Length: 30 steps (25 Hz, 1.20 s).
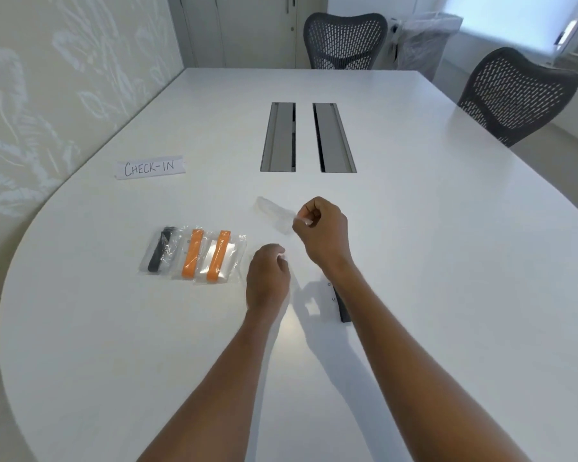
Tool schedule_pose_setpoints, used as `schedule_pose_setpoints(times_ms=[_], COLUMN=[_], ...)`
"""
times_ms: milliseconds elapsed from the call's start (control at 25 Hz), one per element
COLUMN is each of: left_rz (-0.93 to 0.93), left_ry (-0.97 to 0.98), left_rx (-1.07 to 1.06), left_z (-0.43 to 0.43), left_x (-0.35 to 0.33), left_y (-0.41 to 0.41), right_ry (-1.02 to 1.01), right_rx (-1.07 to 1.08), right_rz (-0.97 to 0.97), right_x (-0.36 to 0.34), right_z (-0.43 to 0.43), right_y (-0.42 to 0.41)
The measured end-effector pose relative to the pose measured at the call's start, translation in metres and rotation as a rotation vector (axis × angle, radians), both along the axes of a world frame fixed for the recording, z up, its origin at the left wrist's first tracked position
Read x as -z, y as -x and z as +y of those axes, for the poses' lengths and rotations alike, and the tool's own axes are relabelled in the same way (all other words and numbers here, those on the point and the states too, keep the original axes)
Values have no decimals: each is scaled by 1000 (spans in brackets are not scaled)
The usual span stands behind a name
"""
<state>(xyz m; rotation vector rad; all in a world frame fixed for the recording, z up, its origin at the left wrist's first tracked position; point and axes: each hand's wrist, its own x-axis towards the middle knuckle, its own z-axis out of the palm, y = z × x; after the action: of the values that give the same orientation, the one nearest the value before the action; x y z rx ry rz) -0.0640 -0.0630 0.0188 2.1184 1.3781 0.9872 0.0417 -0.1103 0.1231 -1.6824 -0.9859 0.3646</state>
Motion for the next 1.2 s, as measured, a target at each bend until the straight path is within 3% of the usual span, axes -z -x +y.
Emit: schedule_pose_setpoints(times_ms=[160, 280, 680, 1000, 1200], left_rz=[-572, -784, -817, -737, -740], left_ry=[167, 234, 534, 577, 678], left_rx=[-165, -87, -19, 144, 198], left_z=[-50, -85, -97, -97, -96], left_x=[-38, -72, -84, -90, -96], left_y=[5, 6, 29, 46, 51], right_ry=[-23, 39, 90, -8, 20], right_rx=[82, 64, -92, -150, -300], right_rz=[13, -65, -245, 133, 185], right_x=[9, 13, 30, 16, 14], right_z=[-50, -69, -108, -112, -120], right_y=[25, 37, 41, 36, 27])
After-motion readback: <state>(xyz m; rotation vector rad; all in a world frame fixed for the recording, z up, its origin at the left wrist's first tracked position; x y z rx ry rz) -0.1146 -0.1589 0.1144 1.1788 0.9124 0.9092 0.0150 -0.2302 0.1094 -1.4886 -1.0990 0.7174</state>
